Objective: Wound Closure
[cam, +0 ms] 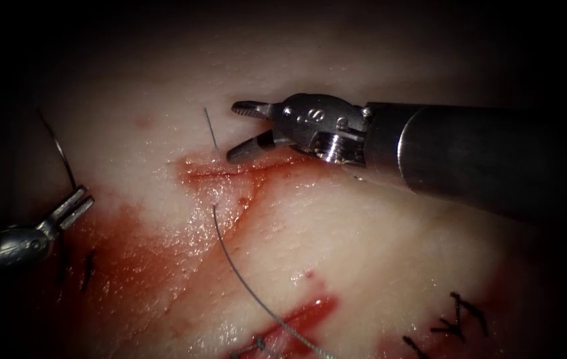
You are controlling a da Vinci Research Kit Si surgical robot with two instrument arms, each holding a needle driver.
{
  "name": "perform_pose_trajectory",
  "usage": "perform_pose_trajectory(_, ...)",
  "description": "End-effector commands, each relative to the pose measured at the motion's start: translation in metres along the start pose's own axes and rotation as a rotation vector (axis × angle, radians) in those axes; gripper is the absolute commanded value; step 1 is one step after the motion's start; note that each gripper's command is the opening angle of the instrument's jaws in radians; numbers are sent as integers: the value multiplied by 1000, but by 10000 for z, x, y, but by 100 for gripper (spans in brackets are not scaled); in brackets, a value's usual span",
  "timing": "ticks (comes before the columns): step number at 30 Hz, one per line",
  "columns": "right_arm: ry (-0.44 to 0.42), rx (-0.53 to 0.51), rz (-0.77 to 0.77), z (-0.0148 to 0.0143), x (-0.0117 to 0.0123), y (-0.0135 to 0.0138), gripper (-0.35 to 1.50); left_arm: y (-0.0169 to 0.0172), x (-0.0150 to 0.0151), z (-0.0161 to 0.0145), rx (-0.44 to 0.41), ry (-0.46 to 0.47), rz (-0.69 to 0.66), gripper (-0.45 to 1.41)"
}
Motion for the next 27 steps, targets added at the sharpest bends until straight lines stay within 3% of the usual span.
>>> perform_pose_trajectory(1, 50, -4, 91, 17, 1, 9, 105, 0, -1, 9, 1, 2, 1, -45)
perform_pose_trajectory(3, 84, -6, 235, 26, -9, 21, 106, 0, -1, 9, 1, 2, 1, -45)
perform_pose_trajectory(9, 109, 23, 396, 53, -37, 39, 126, 0, -1, 9, 0, 1, -3, -45)
perform_pose_trajectory(14, 131, 33, 437, 83, -61, 50, 125, 1, -2, 8, 1, 1, -3, -45)
perform_pose_trajectory(18, 134, 33, 439, 91, -67, 55, 125, 1, -2, 8, 1, 1, -2, -45)
perform_pose_trajectory(27, 103, 69, 432, 110, -81, 48, 106, 1, -3, 7, -1, 0, 0, -45)
